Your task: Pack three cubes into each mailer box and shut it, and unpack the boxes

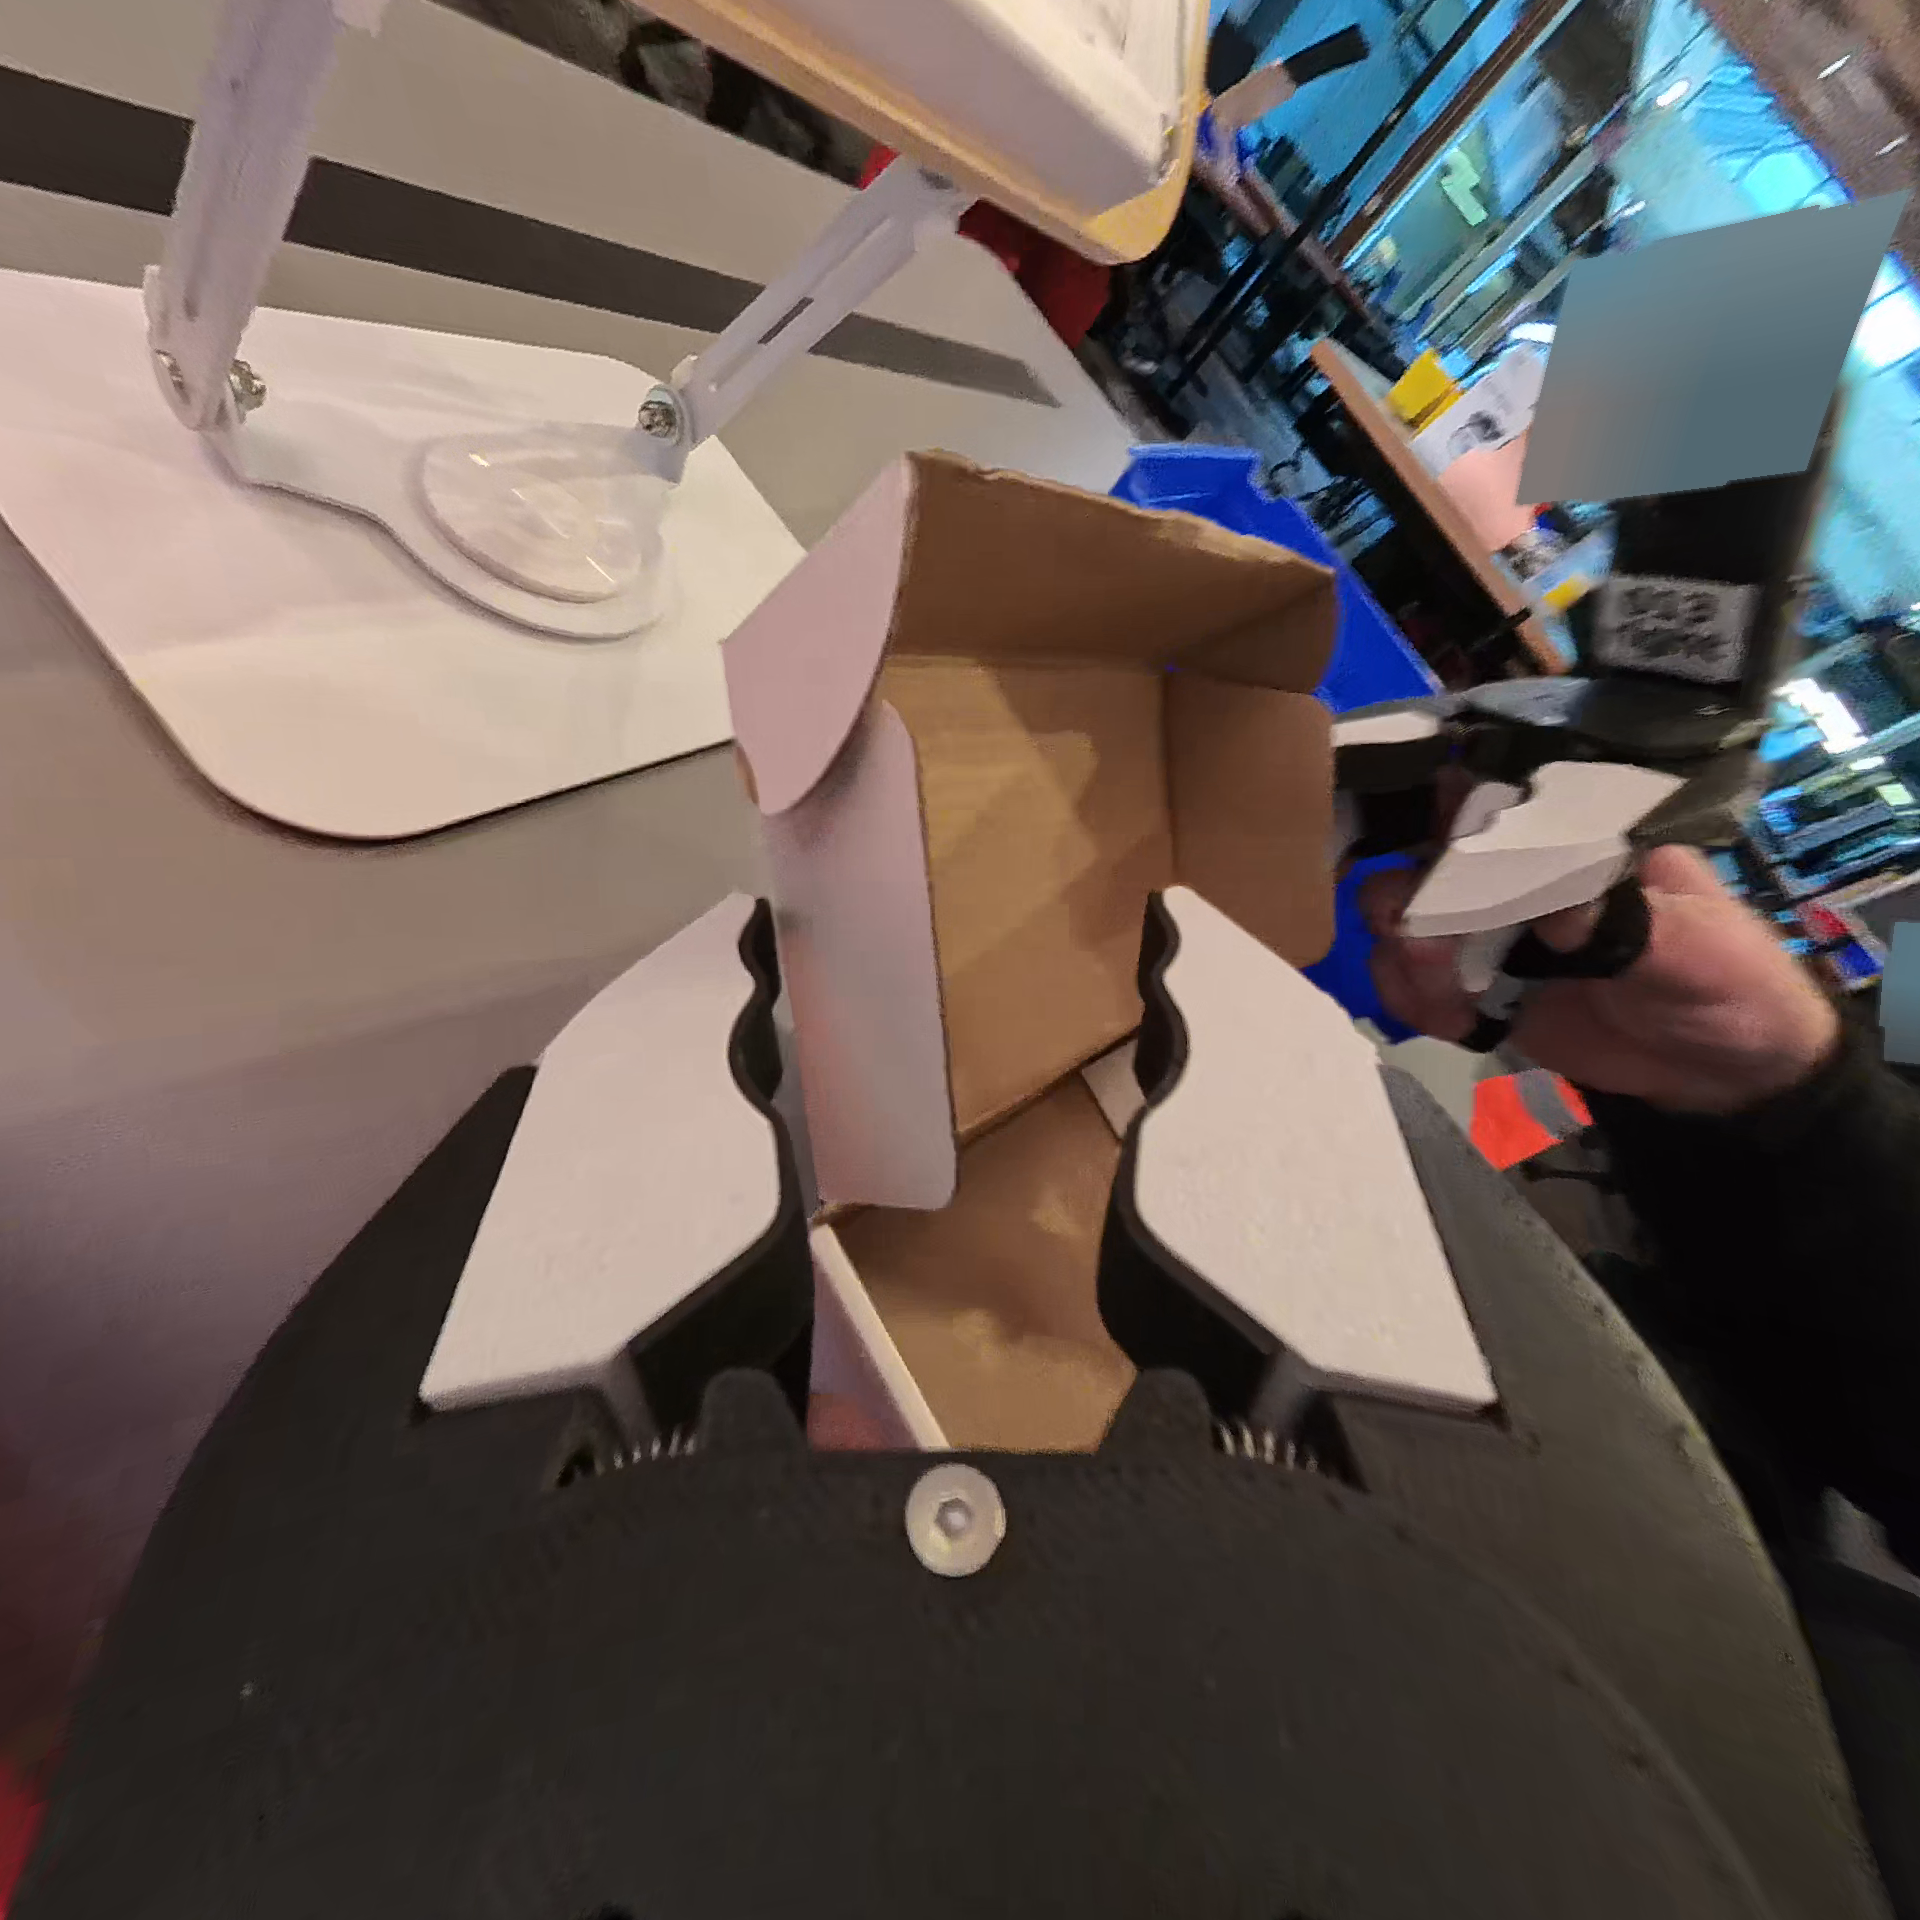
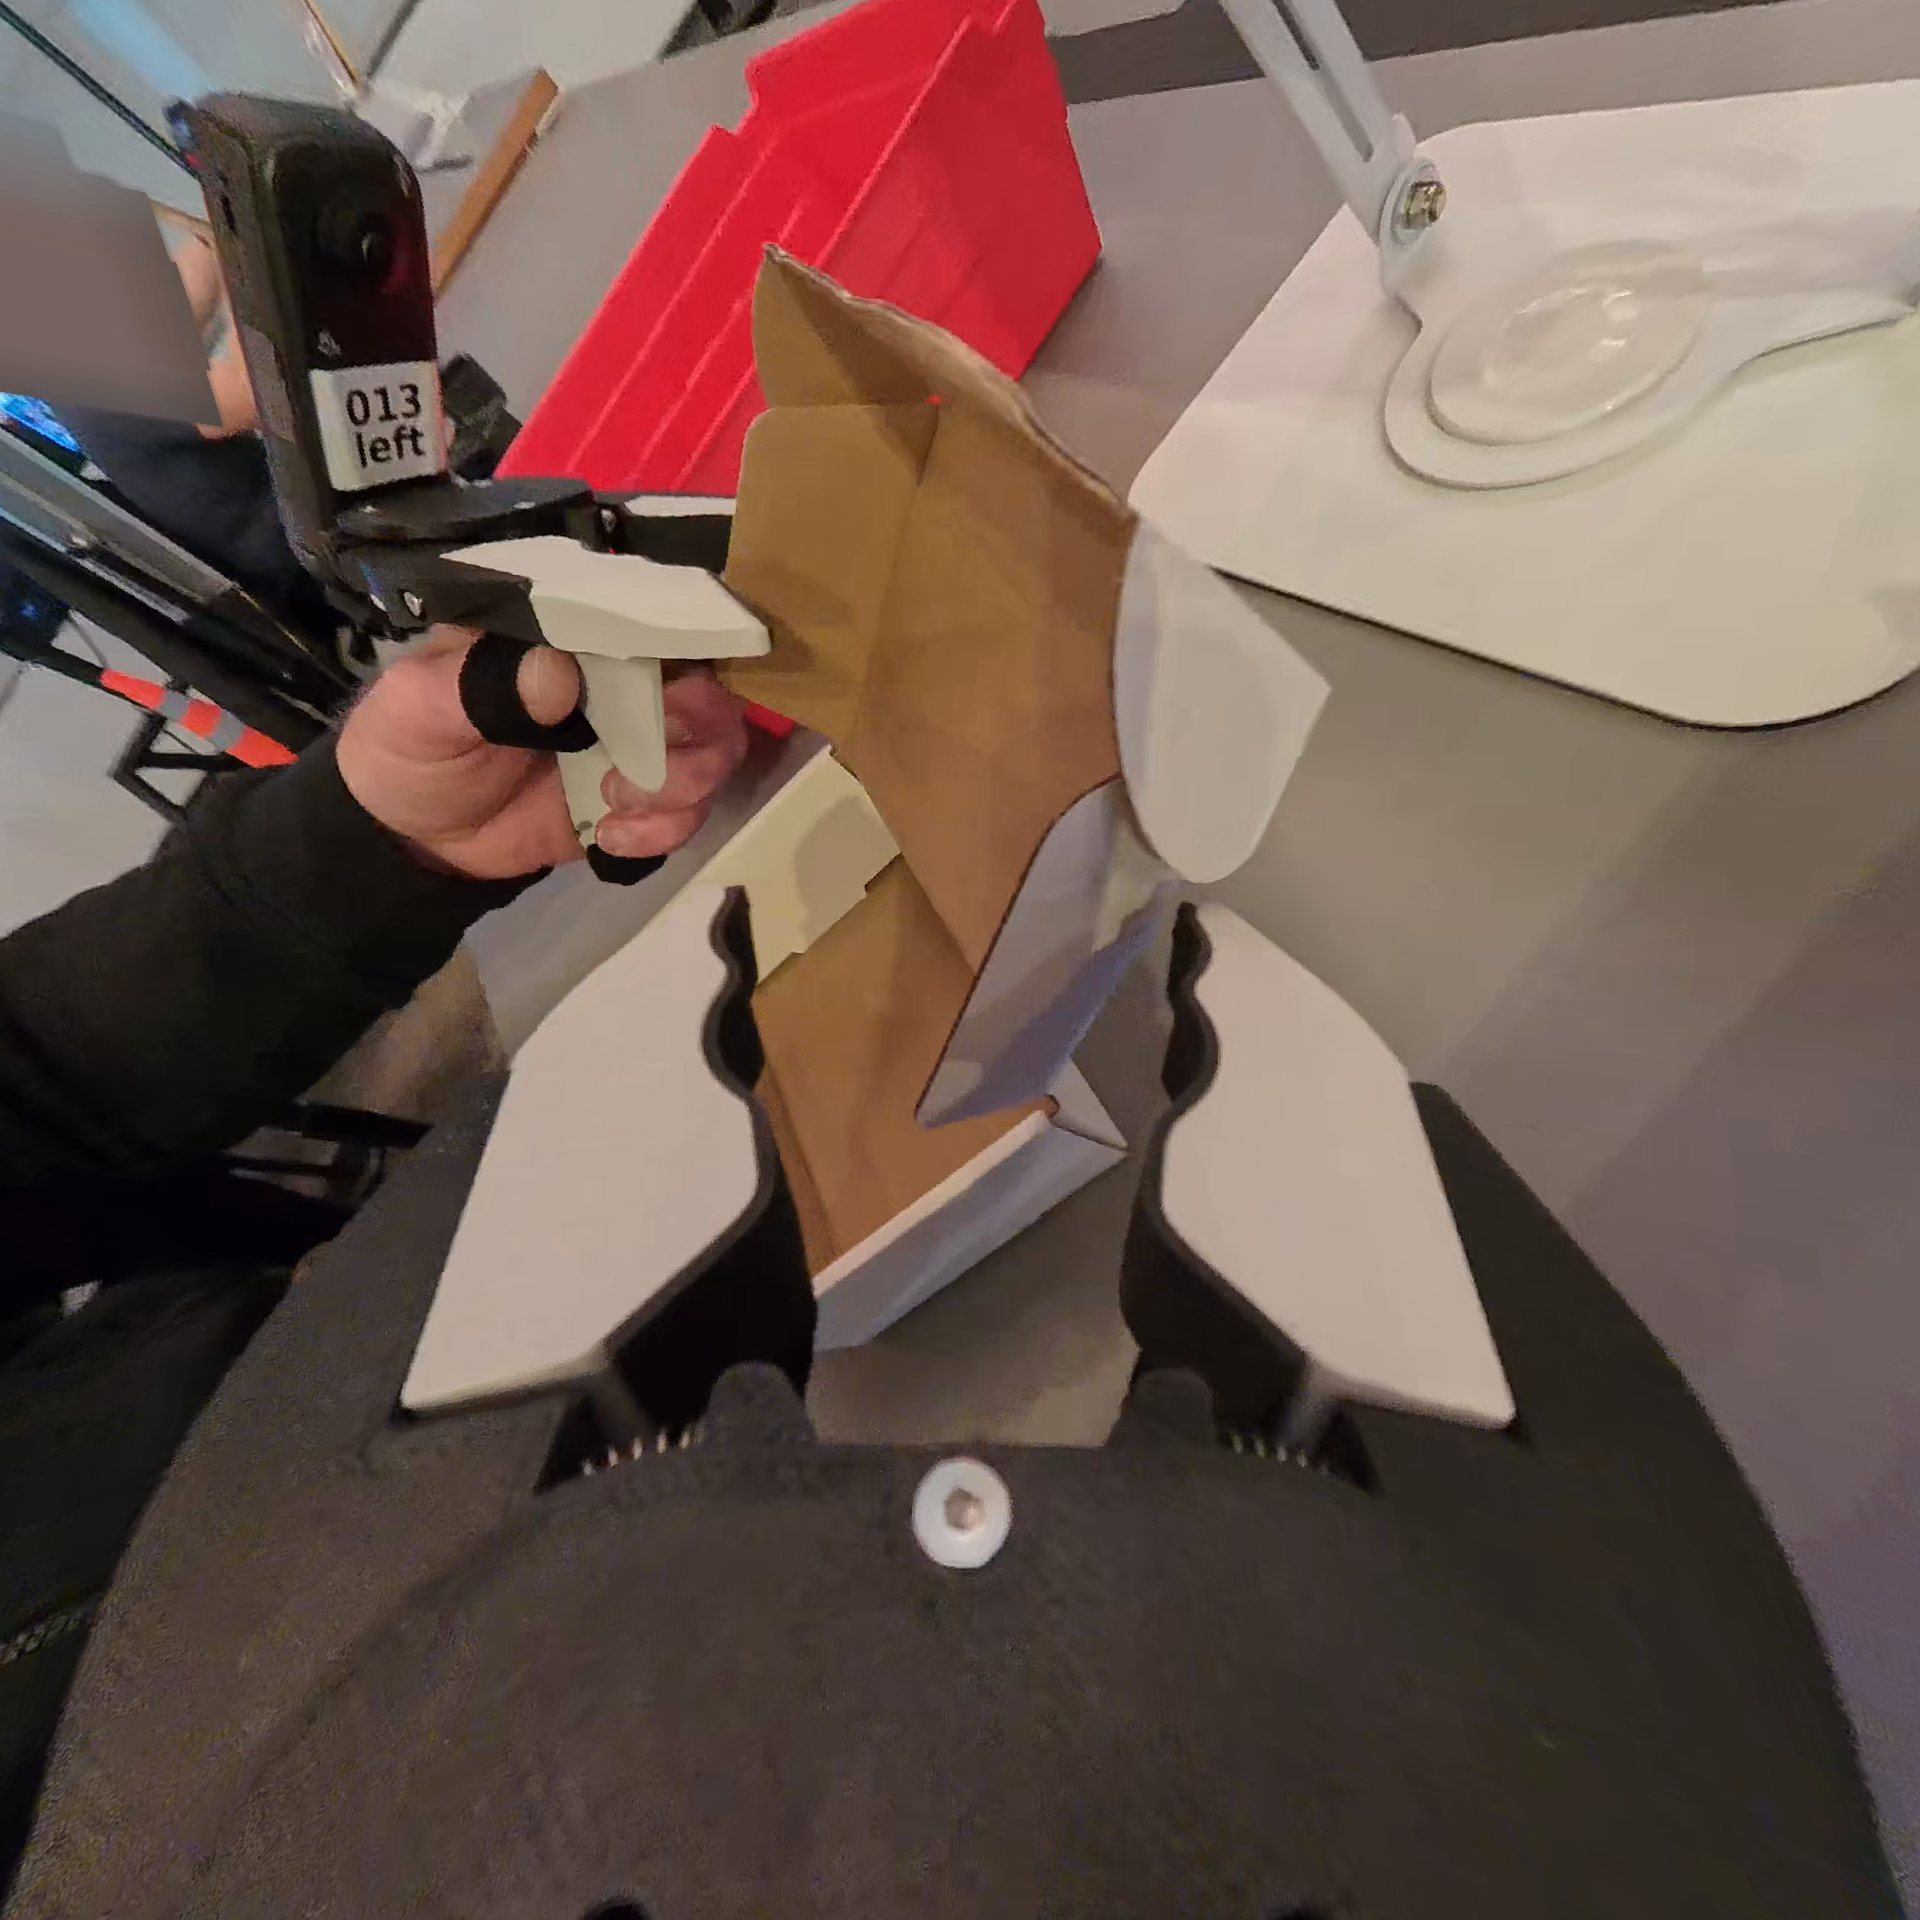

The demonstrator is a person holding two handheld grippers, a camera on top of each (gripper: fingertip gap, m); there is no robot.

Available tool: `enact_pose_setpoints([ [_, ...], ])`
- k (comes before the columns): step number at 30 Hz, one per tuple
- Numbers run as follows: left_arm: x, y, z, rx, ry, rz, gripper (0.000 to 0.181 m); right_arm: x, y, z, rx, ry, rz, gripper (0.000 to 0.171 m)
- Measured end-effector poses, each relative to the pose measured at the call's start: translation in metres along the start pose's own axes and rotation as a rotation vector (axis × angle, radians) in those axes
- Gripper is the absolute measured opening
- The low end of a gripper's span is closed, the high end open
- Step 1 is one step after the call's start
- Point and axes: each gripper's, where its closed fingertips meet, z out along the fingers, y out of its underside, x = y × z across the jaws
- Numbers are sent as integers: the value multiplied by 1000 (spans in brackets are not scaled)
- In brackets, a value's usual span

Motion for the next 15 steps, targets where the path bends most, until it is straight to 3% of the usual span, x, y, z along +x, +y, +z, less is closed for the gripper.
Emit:
enact_pose_setpoints([
  [1, 3, 0, -2, 11, 36, -16, 66, 0, 1, 3, 10, -23, 20, 78],
  [5, 8, -4, -9, 21, 111, -42, 69, 3, -3, 6, 75, -100, 54, 82],
  [8, 19, -10, -19, 51, 210, -76, 61, -3, -9, 0, 140, -215, 114, 70],
  [15, 12, -1, -21, 39, 174, -76, 60, -18, -7, -1, 164, -375, 80, 71],
])
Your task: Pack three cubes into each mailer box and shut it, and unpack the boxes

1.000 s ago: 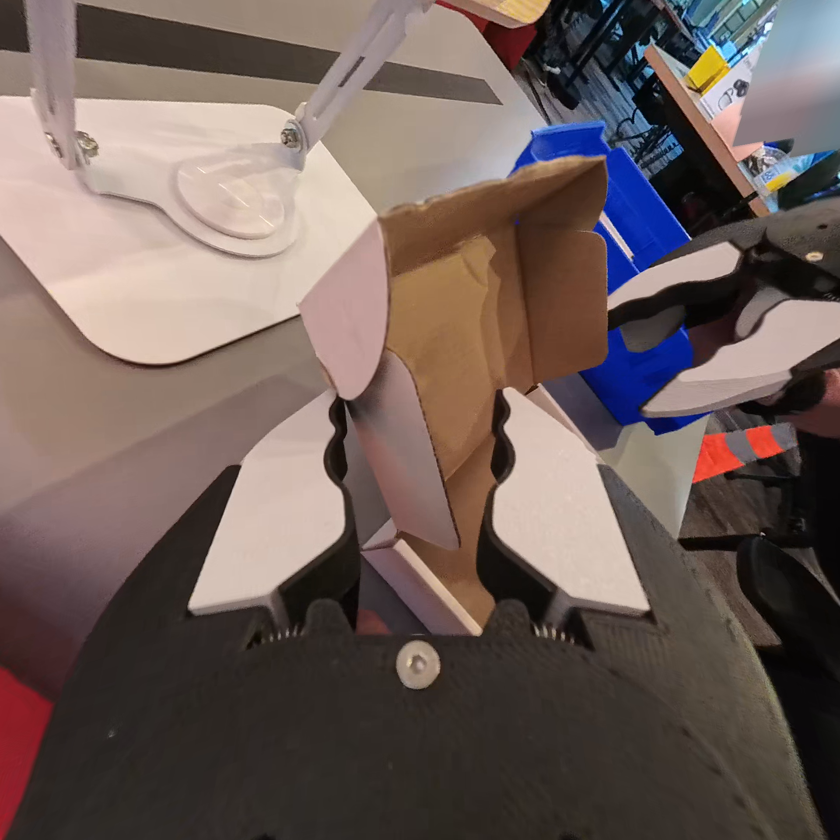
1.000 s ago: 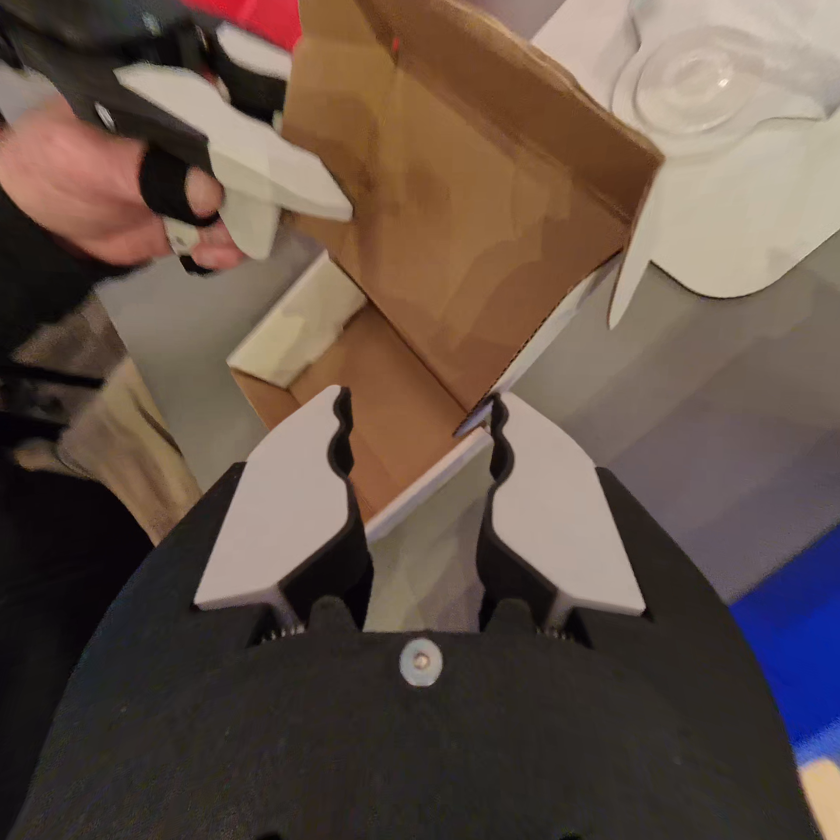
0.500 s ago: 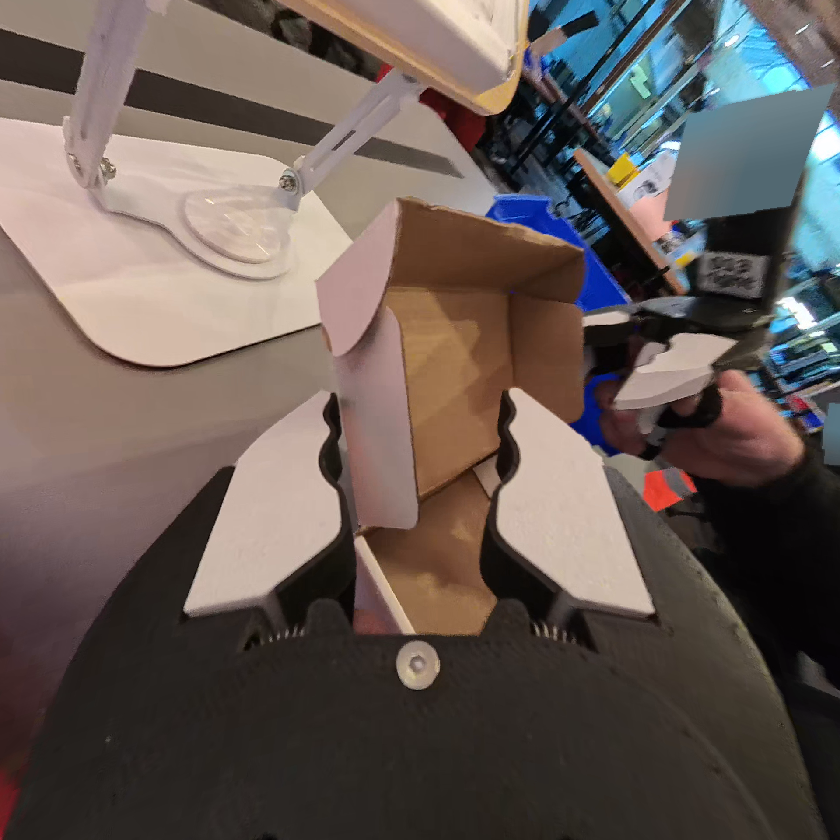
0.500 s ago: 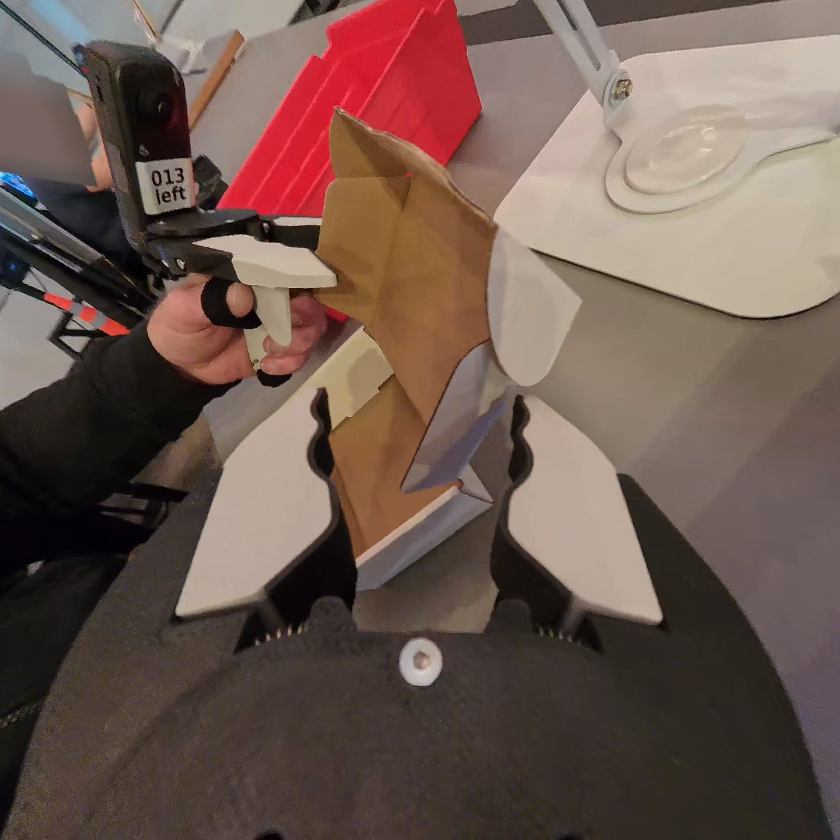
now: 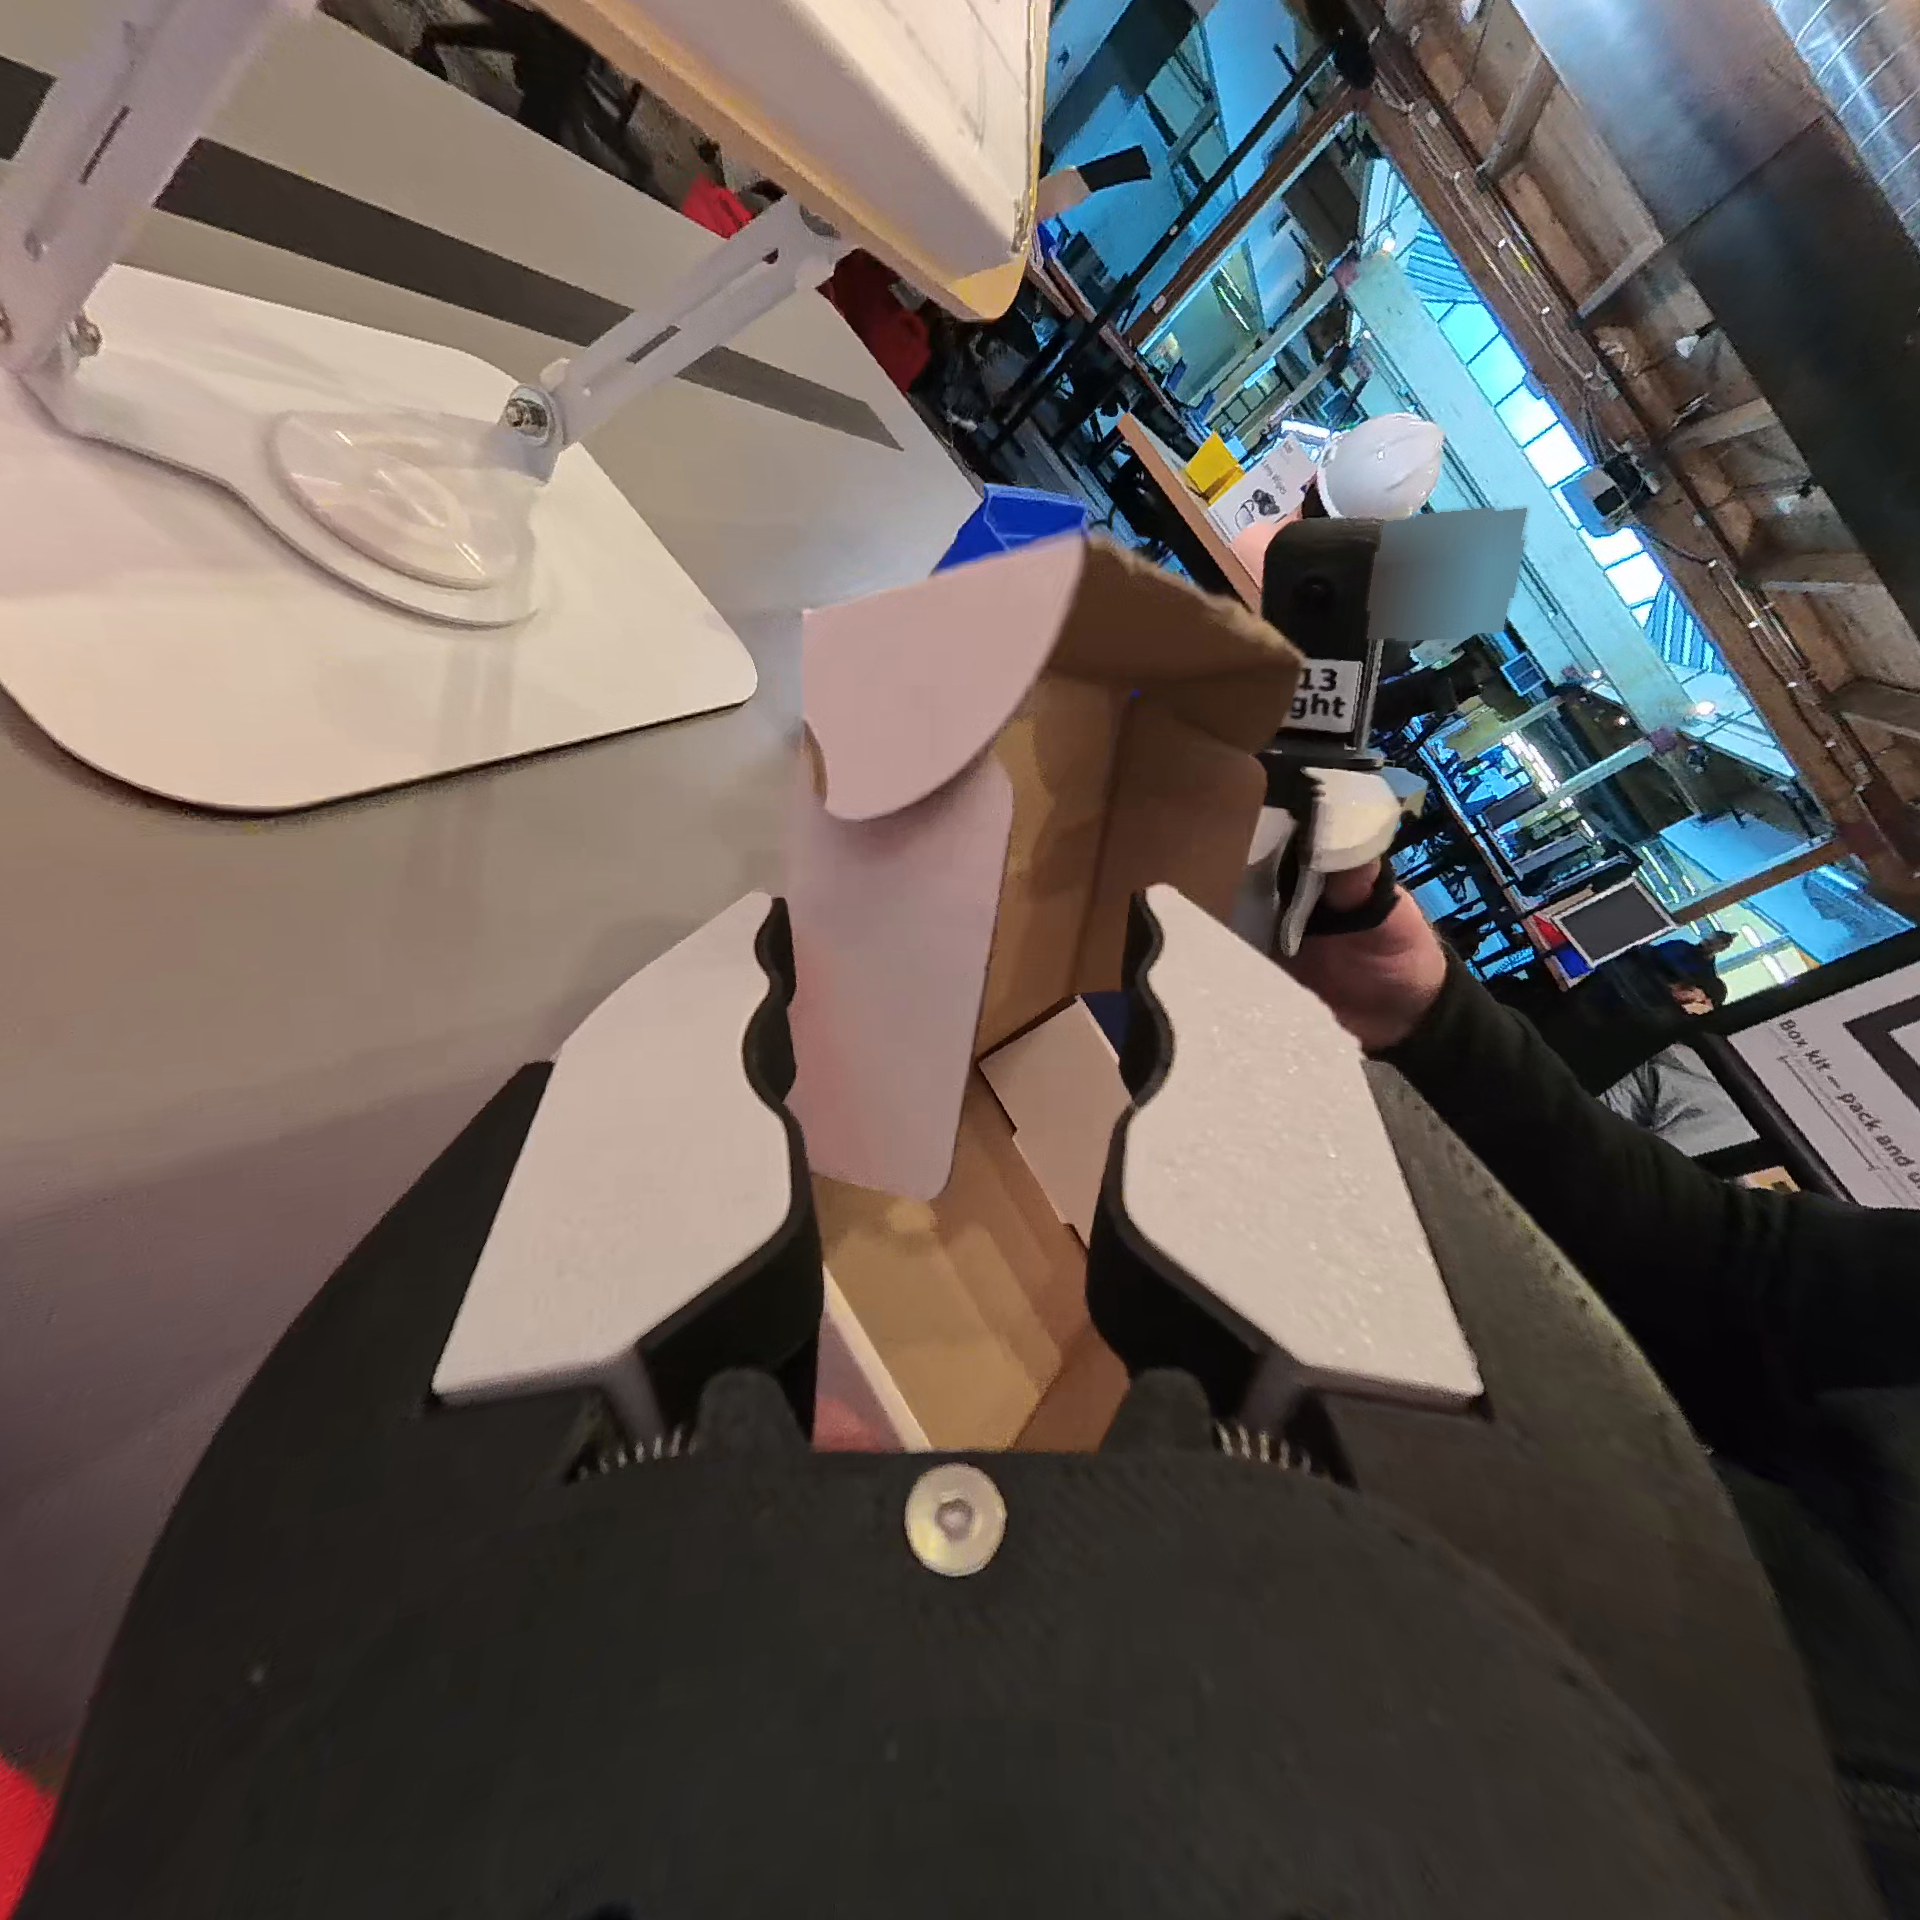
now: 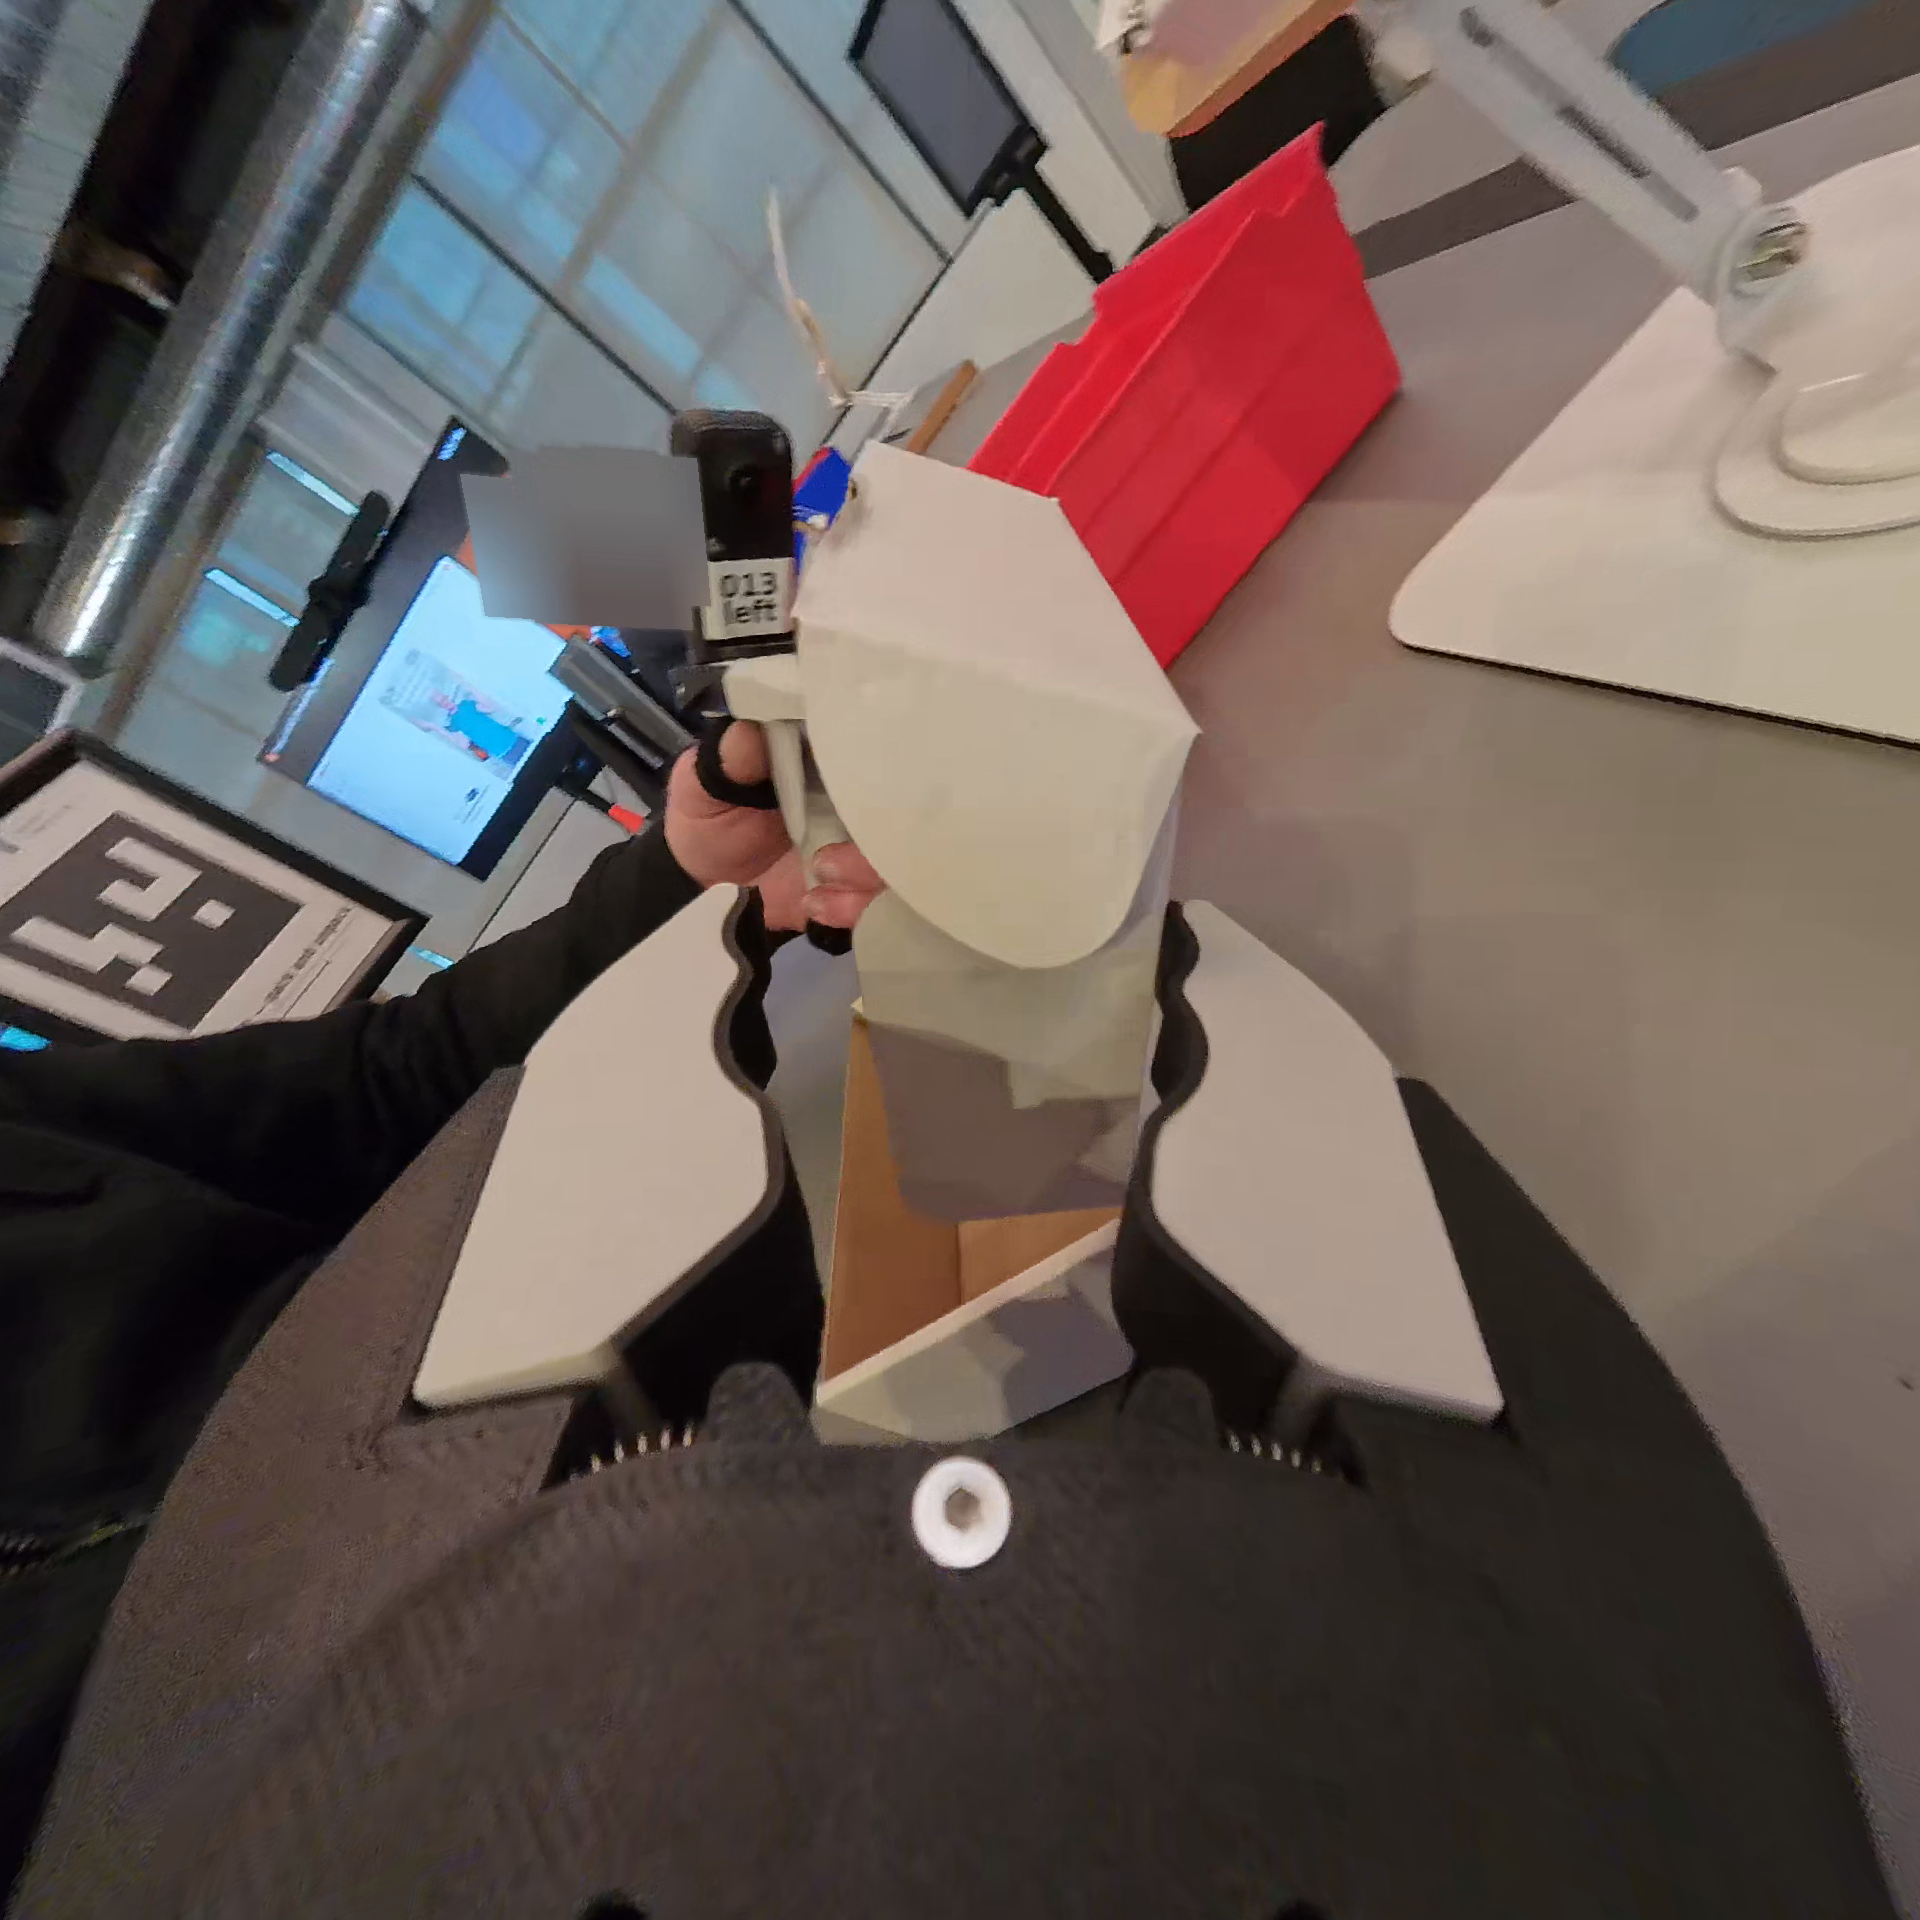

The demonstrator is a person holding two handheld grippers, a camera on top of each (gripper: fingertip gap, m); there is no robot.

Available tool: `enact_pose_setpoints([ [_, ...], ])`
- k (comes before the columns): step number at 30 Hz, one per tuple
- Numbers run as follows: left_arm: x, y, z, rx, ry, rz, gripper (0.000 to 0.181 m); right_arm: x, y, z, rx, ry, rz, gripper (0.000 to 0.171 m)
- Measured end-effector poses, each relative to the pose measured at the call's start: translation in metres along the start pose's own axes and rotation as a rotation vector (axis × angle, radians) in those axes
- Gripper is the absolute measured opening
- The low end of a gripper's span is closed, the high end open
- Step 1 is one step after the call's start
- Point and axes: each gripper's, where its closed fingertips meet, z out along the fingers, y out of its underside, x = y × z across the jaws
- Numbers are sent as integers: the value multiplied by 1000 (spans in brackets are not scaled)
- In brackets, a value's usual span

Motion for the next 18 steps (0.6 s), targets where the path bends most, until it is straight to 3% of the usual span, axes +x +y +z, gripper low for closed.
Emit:
enact_pose_setpoints([
  [5, 4, 10, 7, -31, 28, 18, 60, -1, 12, 3, -39, -69, -12, 59],
  [10, 8, 12, 3, -26, 33, 54, 61, -8, 15, 5, -55, -86, -85, 60],
  [18, 14, 22, 4, -15, -191, 309, 72, -7, 17, 14, -106, 98, -265, 59],
])
